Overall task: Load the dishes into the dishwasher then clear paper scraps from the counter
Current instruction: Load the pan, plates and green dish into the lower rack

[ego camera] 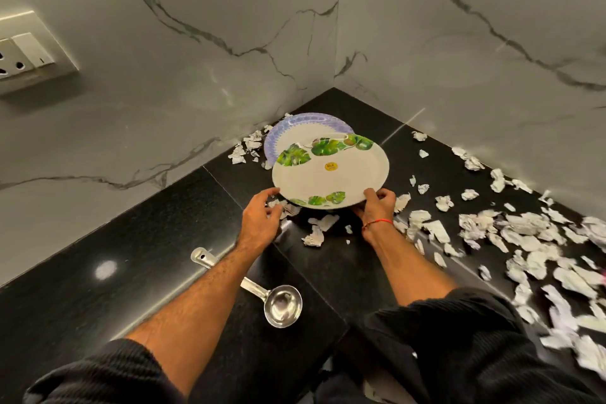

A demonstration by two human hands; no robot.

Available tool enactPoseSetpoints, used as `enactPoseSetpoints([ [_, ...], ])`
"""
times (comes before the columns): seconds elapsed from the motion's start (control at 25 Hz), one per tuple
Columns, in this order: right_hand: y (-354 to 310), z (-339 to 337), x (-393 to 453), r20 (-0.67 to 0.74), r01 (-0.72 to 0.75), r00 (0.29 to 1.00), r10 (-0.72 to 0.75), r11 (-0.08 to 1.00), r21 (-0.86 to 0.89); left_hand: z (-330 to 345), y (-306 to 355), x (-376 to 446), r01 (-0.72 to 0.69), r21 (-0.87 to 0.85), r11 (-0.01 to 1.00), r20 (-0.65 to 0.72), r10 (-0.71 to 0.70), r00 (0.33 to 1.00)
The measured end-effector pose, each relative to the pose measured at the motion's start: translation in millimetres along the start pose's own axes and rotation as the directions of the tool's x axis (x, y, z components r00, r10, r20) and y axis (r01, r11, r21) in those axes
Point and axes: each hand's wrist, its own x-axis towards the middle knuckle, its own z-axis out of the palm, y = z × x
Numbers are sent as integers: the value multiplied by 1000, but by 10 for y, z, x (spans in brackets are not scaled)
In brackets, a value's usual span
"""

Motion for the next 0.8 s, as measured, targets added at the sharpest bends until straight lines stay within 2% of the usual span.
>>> enactPoseSetpoints([
  [0.2,-76,-960,-740,-156,162,974,-166,986,-37,34,145,-258,-30,-96,995,0,30,1000],
  [0.32,-77,-1583,-1290,-216,200,956,-197,980,-9,172,271,-510,-100,-50,994,50,103,993],
  [0.4,-69,-1952,-1711,-269,259,931,-246,966,11,301,388,-791,-150,-56,987,133,157,979],
  [0.56,121,-2693,-2547,-402,332,862,-309,943,-14,556,587,-1517,-152,-113,982,271,178,946],
  [0.68,247,-3199,-3118,-497,333,815,-299,943,-21,687,692,-2001,-178,-153,972,383,224,896],
  [0.8,337,-3692,-3626,-587,317,763,-270,948,-24,856,817,-2478,-210,-193,958,507,281,815],
])
